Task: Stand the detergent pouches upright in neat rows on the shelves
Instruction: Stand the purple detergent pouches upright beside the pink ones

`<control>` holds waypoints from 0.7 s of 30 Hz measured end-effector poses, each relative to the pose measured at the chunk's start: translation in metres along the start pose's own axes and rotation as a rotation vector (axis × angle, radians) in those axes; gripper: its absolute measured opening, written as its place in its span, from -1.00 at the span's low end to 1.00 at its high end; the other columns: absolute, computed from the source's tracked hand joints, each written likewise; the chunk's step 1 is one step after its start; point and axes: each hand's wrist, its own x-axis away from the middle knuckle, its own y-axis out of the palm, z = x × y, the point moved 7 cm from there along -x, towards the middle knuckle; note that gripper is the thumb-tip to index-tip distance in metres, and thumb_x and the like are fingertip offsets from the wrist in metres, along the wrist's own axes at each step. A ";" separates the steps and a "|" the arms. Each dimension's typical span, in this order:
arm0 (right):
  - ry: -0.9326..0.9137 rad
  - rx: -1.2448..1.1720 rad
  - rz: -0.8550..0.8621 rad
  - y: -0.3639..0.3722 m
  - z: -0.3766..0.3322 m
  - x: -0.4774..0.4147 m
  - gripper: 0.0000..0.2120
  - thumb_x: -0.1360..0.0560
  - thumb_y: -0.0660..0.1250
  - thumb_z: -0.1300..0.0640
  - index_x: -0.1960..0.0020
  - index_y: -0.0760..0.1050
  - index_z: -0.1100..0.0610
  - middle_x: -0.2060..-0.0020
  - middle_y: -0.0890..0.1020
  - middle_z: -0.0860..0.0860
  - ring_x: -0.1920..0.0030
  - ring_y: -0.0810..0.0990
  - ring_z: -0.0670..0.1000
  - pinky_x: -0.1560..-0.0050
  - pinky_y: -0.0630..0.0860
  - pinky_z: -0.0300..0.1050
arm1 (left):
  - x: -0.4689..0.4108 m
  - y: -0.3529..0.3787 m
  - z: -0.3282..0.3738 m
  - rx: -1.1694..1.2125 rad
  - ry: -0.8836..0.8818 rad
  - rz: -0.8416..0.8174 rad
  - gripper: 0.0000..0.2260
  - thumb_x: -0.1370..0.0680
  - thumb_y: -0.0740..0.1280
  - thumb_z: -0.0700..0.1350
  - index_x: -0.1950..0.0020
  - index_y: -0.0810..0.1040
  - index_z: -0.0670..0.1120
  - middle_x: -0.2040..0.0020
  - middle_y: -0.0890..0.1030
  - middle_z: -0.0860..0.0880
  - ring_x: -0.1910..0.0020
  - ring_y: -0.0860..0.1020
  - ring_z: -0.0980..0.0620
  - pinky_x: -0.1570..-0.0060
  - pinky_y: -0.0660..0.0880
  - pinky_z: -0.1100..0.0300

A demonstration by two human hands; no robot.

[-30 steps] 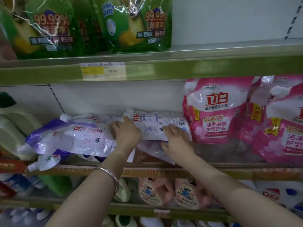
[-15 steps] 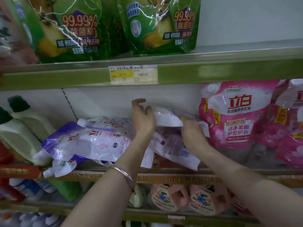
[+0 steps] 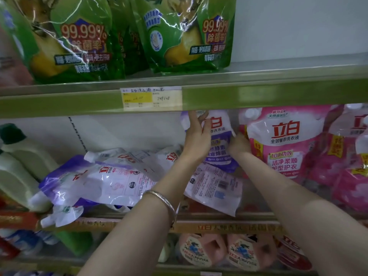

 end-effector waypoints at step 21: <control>-0.557 0.220 -0.450 0.056 -0.023 0.136 -0.34 -0.39 0.39 -0.12 -0.39 0.30 0.11 -0.35 0.40 0.06 -0.36 0.35 0.11 -0.35 0.29 0.00 | 0.021 -0.033 -0.051 -0.548 -0.236 -0.044 -0.54 -0.51 0.15 -0.33 -0.42 0.34 -0.15 -0.38 0.42 -0.19 -0.36 0.40 -0.14 -0.30 0.34 0.12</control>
